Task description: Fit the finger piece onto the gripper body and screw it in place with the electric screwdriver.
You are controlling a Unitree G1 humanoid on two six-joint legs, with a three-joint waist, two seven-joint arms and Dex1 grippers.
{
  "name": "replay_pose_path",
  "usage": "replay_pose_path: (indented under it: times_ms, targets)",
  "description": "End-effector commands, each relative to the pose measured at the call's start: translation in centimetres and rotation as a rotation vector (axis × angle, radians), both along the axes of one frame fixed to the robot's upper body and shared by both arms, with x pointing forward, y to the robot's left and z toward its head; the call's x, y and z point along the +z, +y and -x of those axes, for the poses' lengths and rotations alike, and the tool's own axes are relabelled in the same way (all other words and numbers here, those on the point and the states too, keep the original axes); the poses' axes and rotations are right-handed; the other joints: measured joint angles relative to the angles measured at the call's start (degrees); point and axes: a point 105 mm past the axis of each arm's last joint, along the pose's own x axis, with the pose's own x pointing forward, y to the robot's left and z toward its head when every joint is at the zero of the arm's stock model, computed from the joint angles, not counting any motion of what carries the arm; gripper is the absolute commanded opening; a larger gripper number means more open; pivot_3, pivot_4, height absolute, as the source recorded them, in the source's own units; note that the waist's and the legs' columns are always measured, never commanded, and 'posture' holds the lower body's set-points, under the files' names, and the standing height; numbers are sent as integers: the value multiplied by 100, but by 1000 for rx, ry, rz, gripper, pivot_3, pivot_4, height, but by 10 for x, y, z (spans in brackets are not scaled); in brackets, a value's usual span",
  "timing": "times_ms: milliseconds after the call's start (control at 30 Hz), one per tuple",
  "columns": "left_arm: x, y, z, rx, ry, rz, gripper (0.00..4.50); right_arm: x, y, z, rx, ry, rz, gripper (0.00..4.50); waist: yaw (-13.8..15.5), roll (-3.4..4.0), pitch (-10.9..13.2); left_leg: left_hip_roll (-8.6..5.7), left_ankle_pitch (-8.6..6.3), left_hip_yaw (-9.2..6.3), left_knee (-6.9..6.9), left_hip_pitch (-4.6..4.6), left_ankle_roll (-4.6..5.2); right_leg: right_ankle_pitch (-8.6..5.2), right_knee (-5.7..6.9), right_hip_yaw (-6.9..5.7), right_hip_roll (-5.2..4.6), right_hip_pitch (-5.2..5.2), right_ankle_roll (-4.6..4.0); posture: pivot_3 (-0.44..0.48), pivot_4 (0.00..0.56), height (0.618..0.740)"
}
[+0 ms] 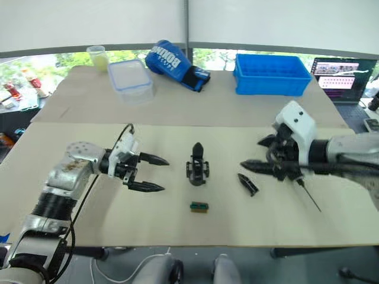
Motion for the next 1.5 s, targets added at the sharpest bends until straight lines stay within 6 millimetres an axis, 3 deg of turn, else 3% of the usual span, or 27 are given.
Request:
replay_pose_path:
  times_ms: [33, 200, 433, 567, 667, 900, 933, 1033, 1133, 1300, 1400, 1500]
  targets:
    - [31, -13, 21, -10, -80, 43, 4404, -20, -15, -10, -181, 190, 63, 4500, 19, 2, 0, 0, 0, 0, -2, 0, -1, 0, -1, 1, 0, 1, -1, 0, 150, 740]
    - [45, -21, 34, -17, -133, 48, 4404, -41, -12, -22, -256, 322, 138, 4500, 3, 4, 1, -9, 9, 1, -18, 0, -13, 0, -1, 4, 0, -3, -1, 0, 150, 740]
    - [56, -25, 35, -1, -164, 68, 4404, -76, -4, -25, -265, 446, 190, 4500, -3, 4, 1, -9, 17, 0, -24, 1, -24, 0, 5, -4, 11, -5, -1, 0, 150, 740]
    - [57, -24, 35, 5, -169, 66, 4404, -86, -3, -27, -257, 446, 214, 4500, -6, 4, 1, -17, 17, 0, -23, 1, -22, 0, 7, -8, 18, -5, -1, 0, 150, 740]
    - [58, -23, 33, 21, -192, 57, 4500, -96, -2, -24, -239, 457, 232, 3707, -11, 4, 1, -18, 17, 2, -24, 1, -22, 0, 7, -12, 29, -6, -1, 0, 150, 740]
    - [60, -21, 22, 64, -196, 61, 4500, -109, -8, -24, -195, 407, 280, 1201, -11, 4, 1, -18, 18, 3, -22, 5, -22, 0, 7, -19, 38, -1, 0, 0, 150, 740]
    - [60, -19, 20, 78, -183, 65, 4500, -108, -10, -25, -191, 392, 275, 1100, -13, 4, 0, -18, 18, 3, -23, 9, -22, 0, 8, -19, 39, 0, 0, 0, 150, 740]
    - [58, -13, 16, 122, -146, 77, 4500, -97, -14, -27, -134, 311, 264, 1102, -5, 4, 1, -16, 18, 3, -22, 10, -22, 0, 9, -21, 41, 1, 0, 0, 150, 740]
    - [65, -7, 9, 210, -85, 154, 4500, -70, -9, -37, -41, 147, 216, 1102, -9, 4, 1, -19, 18, 4, -22, 9, -22, -1, 10, -23, 41, -1, 0, 0, 150, 740]
    - [97, -5, -8, 396, 89, 444, 4500, 10, 20, -65, 14, -272, 13, 1102, -23, 3, 1, -12, 21, 7, -21, 9, -27, -1, 15, -21, 49, -7, 3, 0, 150, 740]
    - [110, -9, -14, 445, 132, 556, 4500, 39, 42, -66, 53, -398, -95, 1102, -11, 3, 1, -8, 28, 3, -24, 11, -39, -1, 21, -20, 54, -8, 3, 0, 150, 740]
    - [128, -12, -33, 550, 195, 736, 4500, 69, 74, -62, 137, -560, -184, 1102, 9, 2, 1, -14, 31, -11, -21, 13, -45, -1, 72, -16, 51, -9, 2, 0, 150, 740]
